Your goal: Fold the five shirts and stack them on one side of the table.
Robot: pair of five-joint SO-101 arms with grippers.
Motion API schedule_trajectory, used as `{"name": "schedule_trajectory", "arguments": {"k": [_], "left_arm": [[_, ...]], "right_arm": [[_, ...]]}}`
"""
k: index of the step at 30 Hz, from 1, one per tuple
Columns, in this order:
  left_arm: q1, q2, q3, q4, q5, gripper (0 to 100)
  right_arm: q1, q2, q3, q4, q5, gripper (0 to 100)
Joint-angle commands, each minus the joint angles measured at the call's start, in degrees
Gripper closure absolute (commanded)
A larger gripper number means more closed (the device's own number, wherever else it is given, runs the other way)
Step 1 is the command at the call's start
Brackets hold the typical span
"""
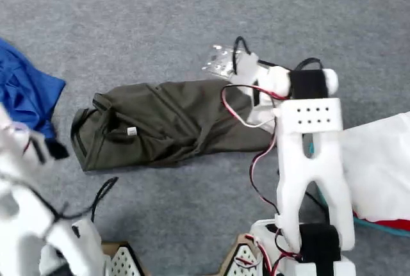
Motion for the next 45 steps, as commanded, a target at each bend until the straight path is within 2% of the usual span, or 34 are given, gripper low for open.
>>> {"name": "schedule_trajectory", "arguments": {"k": [1,6,11,14,19,23,29,37,41,43,45], "left_arm": [[7.12,11.38,-10.02,1.32,9.14,68],[15.82,22.37,-18.9,4.4,17.49,66],[19.78,31.43,-22.15,4.04,18.99,66],[20.13,37.93,-22.07,0.18,18.81,66],[16.7,47.43,-22.59,-6.15,17.67,66],[15.38,49.98,-22.51,-6.51,13.98,66],[15.47,52.97,-21.98,-5.98,13.01,67],[15.74,66.59,-25.93,-6.86,13.36,79],[15.91,73.01,-31.03,-6.42,13.45,92],[16.09,75.12,-34.55,-3.87,13.45,99],[16.0,76.62,-38.77,-0.44,13.45,97]], "right_arm": [[2.07,-2.59,1.01,0.26,-0.62,65.6],[4.62,-2.86,5.14,-2.2,-0.35,65.6],[5.41,-2.86,6.02,-2.81,-0.18,65.6],[4.88,-2.86,5.93,-2.9,0.97,65.6],[4.97,-2.86,5.93,-3.78,1.32,65.6],[5.14,-2.77,5.93,-4.04,1.32,65.6],[5.14,-2.59,5.93,-4.13,1.41,65.6],[5.32,-2.95,6.02,-4.04,1.41,65.6],[5.49,-2.95,6.02,-3.78,1.41,65.6],[6.64,-2.95,6.02,-4.04,2.46,65.6],[7.87,-2.95,6.02,-4.04,2.99,65.6]]}}
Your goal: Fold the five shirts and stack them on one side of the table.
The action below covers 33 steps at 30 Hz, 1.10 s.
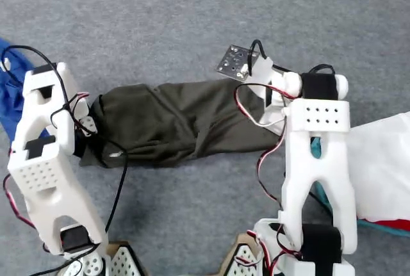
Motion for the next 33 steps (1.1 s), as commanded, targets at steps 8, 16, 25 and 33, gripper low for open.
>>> {"name": "schedule_trajectory", "arguments": {"k": [8,16,25,33], "left_arm": [[-0.53,1.45,-22.07,8.62,0.18,98],[13.36,-12.35,-23.56,8.53,0.18,98],[42.02,-18.24,-27.52,5.1,0.0,98],[54.33,-18.15,-35.43,3.96,0.09,98]], "right_arm": [[6.2,-2.68,0.13,-0.79,1.85,65.6],[10.42,-2.33,2.42,-6.77,1.41,65.6],[17.54,-2.15,17.27,-51.69,-12.4,65.6],[20.97,-1.54,17.8,-64.26,-20.84,65.6]]}}
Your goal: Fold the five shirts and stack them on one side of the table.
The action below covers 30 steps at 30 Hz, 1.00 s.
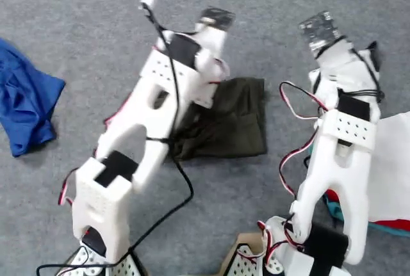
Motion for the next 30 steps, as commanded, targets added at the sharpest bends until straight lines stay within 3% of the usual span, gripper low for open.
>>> {"name": "schedule_trajectory", "arguments": {"k": [1,10,13,17,20,24,28,30], "left_arm": [[4.4,-3.56,-5.27,-0.53,0.18,98],[9.41,1.01,-7.03,-4.13,0.44,98],[9.41,3.56,-7.12,-6.33,4.4,96],[8.88,4.97,-7.12,-6.15,8.53,78],[7.21,4.7,-7.21,-6.51,17.14,68],[2.46,4.62,-14.95,-4.48,20.48,67],[-8.79,5.05,-27.96,3.34,17.23,67],[-15.38,4.62,-28.22,4.31,13.27,68]], "right_arm": [[2.33,-0.75,-0.66,-4.66,-2.11,65.6],[6.73,13.76,-13.14,-0.26,-2.81,65.6],[6.73,15.69,-14.81,0.88,-2.81,65.6],[6.37,15.78,-14.81,1.05,-2.55,65.6],[6.37,15.78,-14.81,1.05,-2.37,65.6],[5.67,15.69,-16.13,3.78,-2.29,65.6],[0.22,14.46,-23.6,19.96,-2.2,65.6],[-5.23,13.58,-27.74,29.36,-2.2,65.6]]}}
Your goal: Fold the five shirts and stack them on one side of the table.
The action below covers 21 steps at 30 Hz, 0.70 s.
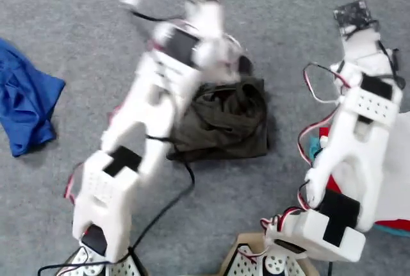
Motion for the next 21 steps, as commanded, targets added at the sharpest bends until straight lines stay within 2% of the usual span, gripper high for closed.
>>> {"name": "schedule_trajectory", "arguments": {"k": [1,6,9,11,17,21], "left_arm": [[-11.96,-1.1,-4.48,2.02,-5.89,68],[-24.88,-5.93,3.69,2.02,-14.59,69],[-28.84,-11.12,13.54,2.02,-18.37,69],[-30.51,-15.34,21.1,2.02,-20.13,69],[-35.34,-31.08,44.22,1.76,-23.74,69],[-38.33,-42.07,57.14,1.23,-25.67,69]], "right_arm": [[-9.98,-2.24,-9.71,16.35,0.18,65.6],[-28.79,-1.01,-21.41,32.26,-0.53,65.6],[-38.9,2.07,-26.59,35.87,-2.99,65.6],[-43.21,5.67,-29.14,36.04,-5.8,65.6],[-47.6,20.44,-40.75,36.4,-19.6,66.9],[-47.52,30.11,-51.47,41.05,-29.89,76.9]]}}
